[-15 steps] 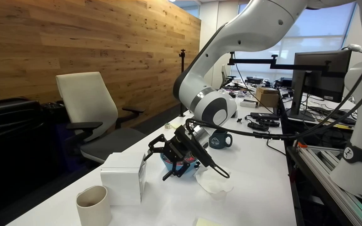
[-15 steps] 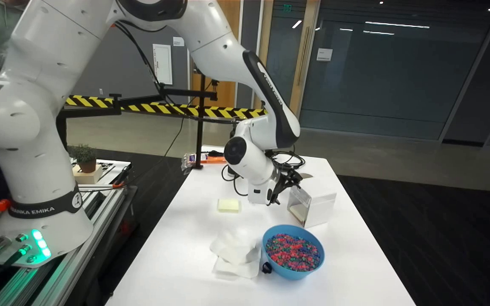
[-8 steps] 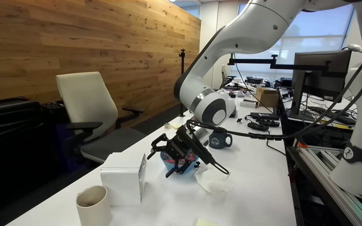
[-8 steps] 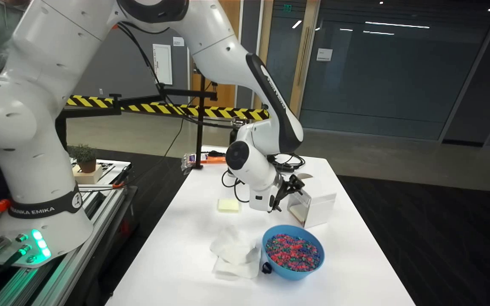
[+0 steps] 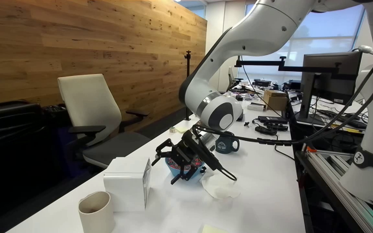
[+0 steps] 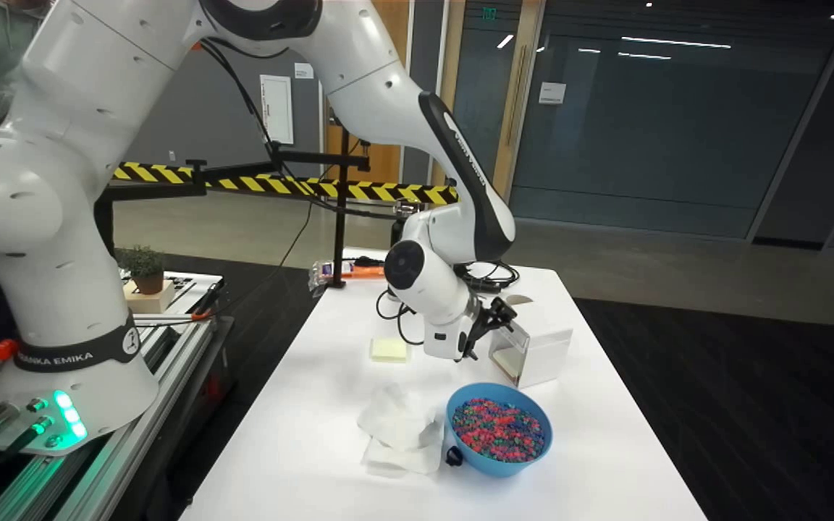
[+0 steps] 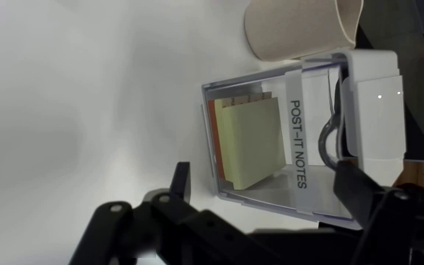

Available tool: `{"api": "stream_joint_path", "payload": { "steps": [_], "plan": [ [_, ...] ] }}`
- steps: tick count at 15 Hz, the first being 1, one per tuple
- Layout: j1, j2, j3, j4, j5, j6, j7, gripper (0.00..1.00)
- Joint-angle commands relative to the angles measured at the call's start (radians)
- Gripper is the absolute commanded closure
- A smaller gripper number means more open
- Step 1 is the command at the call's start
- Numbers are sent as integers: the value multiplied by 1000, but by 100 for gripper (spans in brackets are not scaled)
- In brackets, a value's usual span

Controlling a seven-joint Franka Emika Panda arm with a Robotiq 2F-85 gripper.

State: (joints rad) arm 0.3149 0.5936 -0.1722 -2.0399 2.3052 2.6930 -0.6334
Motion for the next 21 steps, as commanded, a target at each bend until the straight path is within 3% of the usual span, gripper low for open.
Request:
{"api": "stream_joint_path", "payload": {
  "steps": [1,16,17,18,21],
  "plan": [
    [-9,-24,8,-20,-35,-24,11,0],
    [-26,42,57,56,-99,12,84,0],
    [-28,44,57,59,-108,12,95,4],
    [-30,47,57,62,-111,11,99,21],
    [-29,53,49,58,-120,2,106,36]
  ]
}}
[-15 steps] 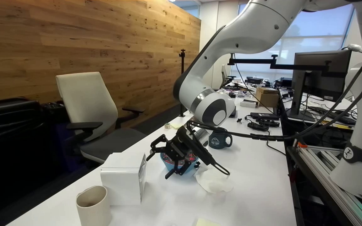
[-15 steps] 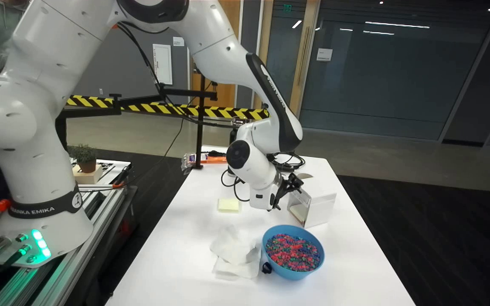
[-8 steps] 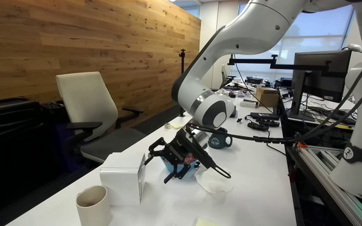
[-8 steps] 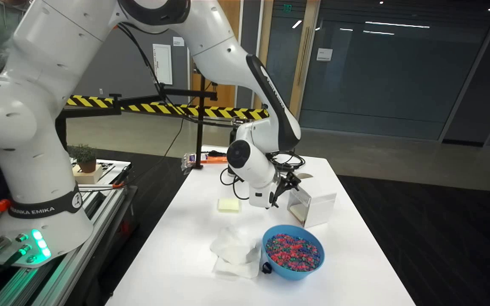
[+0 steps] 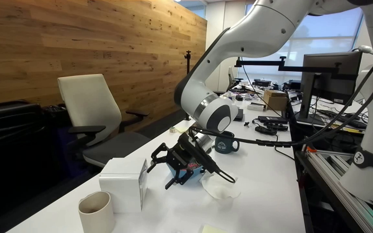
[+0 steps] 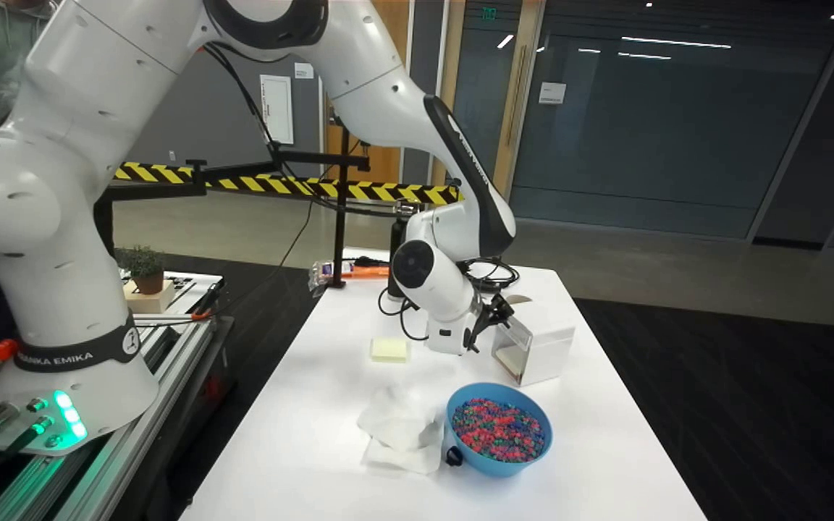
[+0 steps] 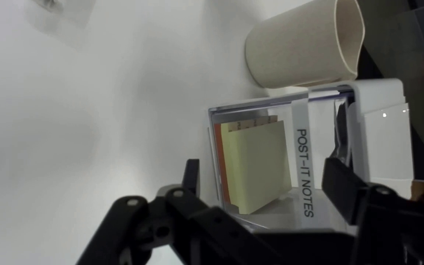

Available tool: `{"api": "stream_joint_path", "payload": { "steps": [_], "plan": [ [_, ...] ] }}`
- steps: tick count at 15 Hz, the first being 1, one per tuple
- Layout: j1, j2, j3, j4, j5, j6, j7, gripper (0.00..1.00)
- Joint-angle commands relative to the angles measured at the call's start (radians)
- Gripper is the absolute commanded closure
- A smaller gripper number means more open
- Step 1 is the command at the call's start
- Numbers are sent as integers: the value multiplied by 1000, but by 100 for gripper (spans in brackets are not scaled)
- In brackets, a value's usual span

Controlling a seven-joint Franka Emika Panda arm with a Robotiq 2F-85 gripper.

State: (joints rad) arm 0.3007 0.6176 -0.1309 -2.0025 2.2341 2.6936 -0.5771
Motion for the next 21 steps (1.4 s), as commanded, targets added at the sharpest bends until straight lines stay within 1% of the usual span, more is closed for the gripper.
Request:
{"api": "stream_joint_path", "payload": {
  "steps": [1,4,5,6,7,8,11,16,21],
  "plan": [
    [-16,34,8,20,-52,1,52,46],
    [-17,45,8,18,-60,0,53,67],
    [-18,39,9,10,-65,-3,54,23],
    [-19,25,11,-3,-65,-8,53,27],
    [-23,5,15,-22,-71,-21,56,26],
    [-21,-11,12,-33,-63,-25,43,21],
    [-17,-50,14,-55,-46,-31,31,0],
    [-16,-71,21,-45,-34,-32,36,0],
    [-15,-42,22,-9,-35,-16,57,0]
  ]
}}
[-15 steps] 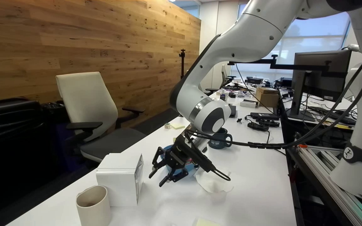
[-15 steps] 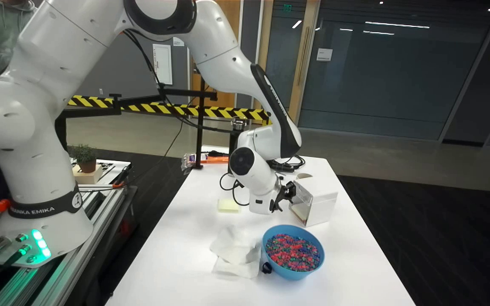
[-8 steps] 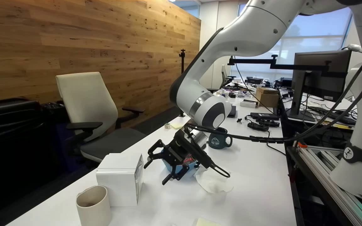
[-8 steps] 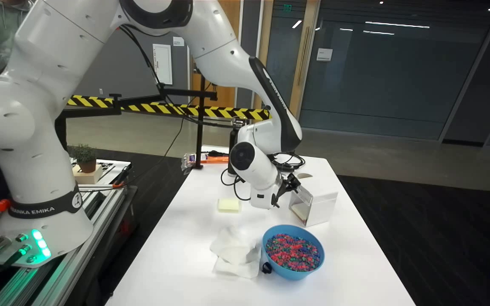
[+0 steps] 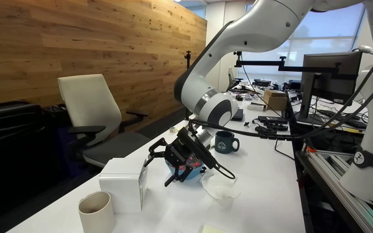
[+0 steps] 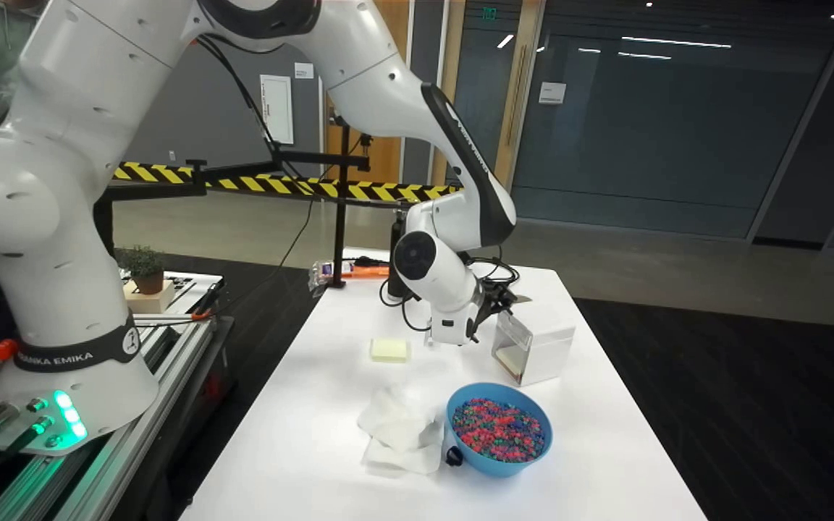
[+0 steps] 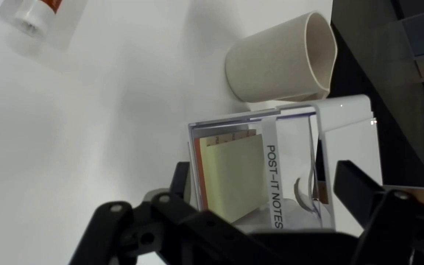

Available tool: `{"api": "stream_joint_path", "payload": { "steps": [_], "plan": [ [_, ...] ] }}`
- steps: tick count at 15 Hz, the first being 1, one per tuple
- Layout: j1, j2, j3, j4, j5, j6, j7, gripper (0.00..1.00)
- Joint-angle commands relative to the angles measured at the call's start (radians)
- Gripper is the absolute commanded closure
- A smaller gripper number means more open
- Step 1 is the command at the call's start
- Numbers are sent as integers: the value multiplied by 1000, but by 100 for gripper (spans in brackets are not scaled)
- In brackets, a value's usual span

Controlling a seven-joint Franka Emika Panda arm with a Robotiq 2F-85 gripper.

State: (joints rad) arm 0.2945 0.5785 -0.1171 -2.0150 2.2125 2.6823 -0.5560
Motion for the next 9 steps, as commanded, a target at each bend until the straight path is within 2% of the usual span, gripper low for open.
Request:
{"api": "stream_joint_path", "payload": {
  "steps": [1,9],
  "plan": [
    [-9,3,8,10,-14,-3,43,0],
    [-25,36,19,66,-47,14,108,0]
  ]
}}
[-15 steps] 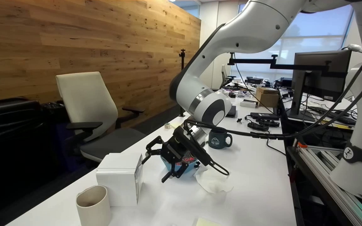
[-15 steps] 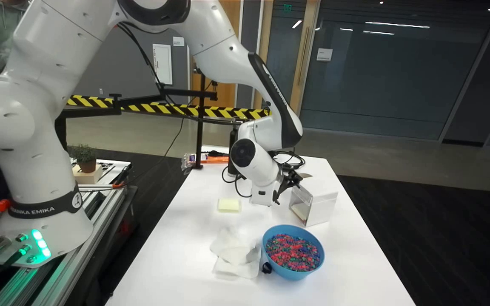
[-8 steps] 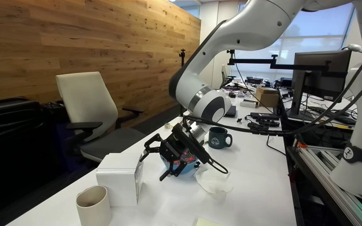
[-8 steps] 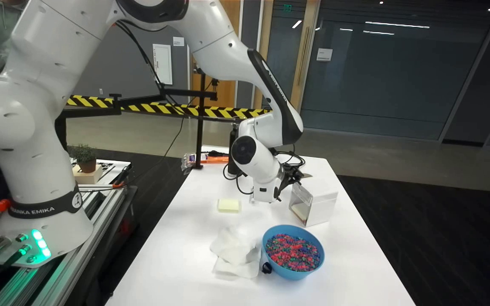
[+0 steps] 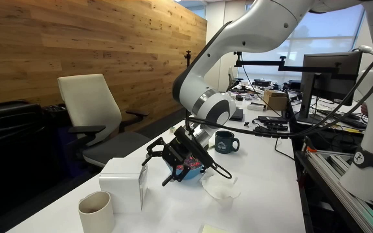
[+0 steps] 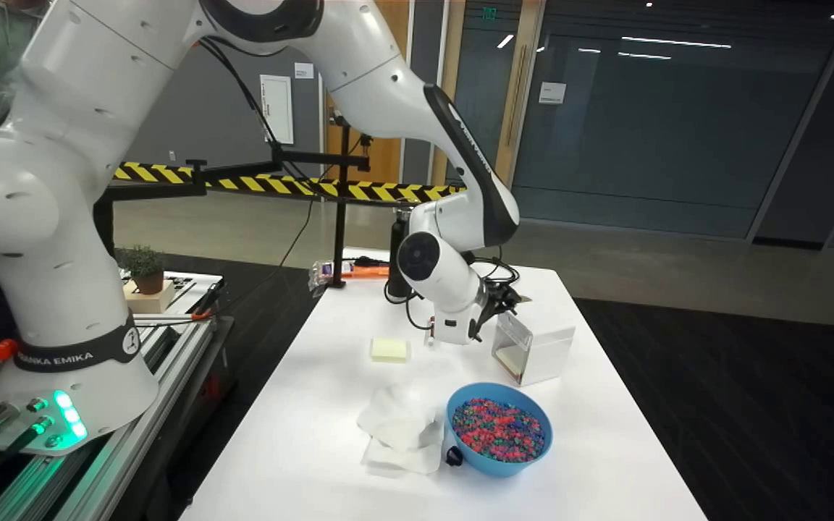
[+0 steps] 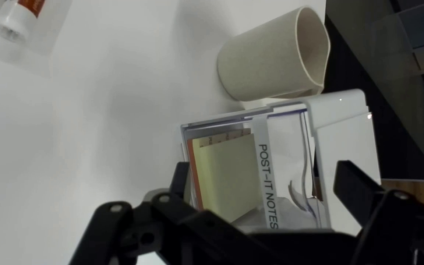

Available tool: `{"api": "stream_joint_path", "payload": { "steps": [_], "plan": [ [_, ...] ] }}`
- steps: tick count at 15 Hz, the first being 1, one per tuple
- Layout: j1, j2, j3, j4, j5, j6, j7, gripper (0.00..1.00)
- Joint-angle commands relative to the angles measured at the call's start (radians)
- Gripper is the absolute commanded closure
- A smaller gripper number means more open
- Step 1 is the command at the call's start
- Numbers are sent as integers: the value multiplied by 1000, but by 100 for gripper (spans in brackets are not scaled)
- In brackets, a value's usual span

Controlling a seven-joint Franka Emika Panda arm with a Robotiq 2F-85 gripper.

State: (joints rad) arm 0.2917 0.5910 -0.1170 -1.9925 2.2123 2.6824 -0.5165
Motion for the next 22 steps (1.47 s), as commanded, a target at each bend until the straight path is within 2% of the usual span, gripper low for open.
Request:
{"api": "stream_joint_path", "payload": {
  "steps": [1,6,8,15,19,20,22],
  "plan": [
    [-26,31,17,54,-49,14,75,0],
    [-67,76,16,108,-124,8,152,0],
    [-51,72,11,99,-112,3,148,0],
    [-67,38,7,56,-130,-35,131,0],
    [-83,2,18,10,-118,-62,102,0],
    [-65,-5,-1,-1,-84,-66,74,0],
    [-80,-39,20,-42,-98,-69,82,0]
  ]
}}
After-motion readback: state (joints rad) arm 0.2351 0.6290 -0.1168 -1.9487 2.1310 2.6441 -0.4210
